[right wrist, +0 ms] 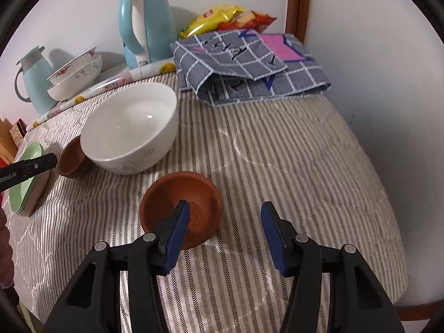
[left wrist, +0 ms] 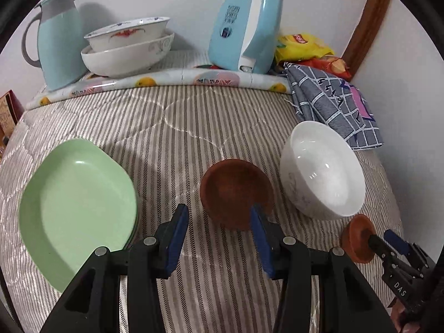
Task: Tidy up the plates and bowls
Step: 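Move the left gripper toward the brown clay dish, then close the left gripper on the brown clay dish rim while the right gripper grasps the small terracotta dish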
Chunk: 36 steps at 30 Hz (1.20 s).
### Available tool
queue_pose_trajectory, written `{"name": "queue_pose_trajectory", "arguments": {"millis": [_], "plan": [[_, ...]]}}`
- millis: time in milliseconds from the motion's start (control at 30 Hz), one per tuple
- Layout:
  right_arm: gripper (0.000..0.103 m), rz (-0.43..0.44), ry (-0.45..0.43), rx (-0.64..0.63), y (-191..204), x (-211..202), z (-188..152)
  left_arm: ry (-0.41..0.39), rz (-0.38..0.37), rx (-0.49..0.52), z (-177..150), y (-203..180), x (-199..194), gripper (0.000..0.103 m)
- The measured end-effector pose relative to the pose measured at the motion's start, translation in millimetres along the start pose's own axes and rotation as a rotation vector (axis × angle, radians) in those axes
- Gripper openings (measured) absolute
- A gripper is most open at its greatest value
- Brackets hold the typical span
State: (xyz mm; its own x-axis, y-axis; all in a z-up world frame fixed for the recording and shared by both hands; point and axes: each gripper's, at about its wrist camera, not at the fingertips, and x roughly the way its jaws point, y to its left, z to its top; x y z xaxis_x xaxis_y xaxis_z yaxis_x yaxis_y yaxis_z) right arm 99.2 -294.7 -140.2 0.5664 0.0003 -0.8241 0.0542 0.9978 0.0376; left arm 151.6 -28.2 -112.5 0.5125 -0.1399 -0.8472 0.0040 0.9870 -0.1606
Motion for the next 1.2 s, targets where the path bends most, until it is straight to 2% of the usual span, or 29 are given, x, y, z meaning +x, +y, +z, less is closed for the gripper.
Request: {"name": "queue_pose_trajectory", "arguments": {"millis": [367, 600, 633, 767, 833, 933, 1000, 1200], "plan": [[0.044, 0.036, 0.043, 0.022, -4, 29, -2, 0.048, 0.016, -0.026, 4, 1, 33, 0.043], [0.044, 0.023, 0.014, 0.032, -3, 33, -1, 0.057, 0.020, -0.023, 6, 0, 44, 0.043], [0.044, 0.023, 0.011, 0.031, -2, 33, -1, 0.056, 0.019, -0.024, 6, 1, 45, 0.042], [0.042, 0.038, -0.003, 0.036, -3, 33, -3, 0.065, 0.017, -0.027, 4, 1, 50, 0.026], [0.042, 0.045, 0.000, 0.037, -4, 33, -3, 0.058, 0.015, -0.025, 4, 1, 50, 0.025], [0.031, 0.063, 0.007, 0.034, -3, 33, -2, 0.055, 0.028, -0.013, 4, -2, 49, 0.023], [0.019, 0.084, 0.013, 0.031, 0, 33, -1, 0.049, 0.036, -0.012, 5, -2, 48, 0.017], [0.014, 0.065, 0.006, 0.023, 5, 29, 0, 0.033, 0.028, -0.015, 5, 0, 43, 0.011]]}}
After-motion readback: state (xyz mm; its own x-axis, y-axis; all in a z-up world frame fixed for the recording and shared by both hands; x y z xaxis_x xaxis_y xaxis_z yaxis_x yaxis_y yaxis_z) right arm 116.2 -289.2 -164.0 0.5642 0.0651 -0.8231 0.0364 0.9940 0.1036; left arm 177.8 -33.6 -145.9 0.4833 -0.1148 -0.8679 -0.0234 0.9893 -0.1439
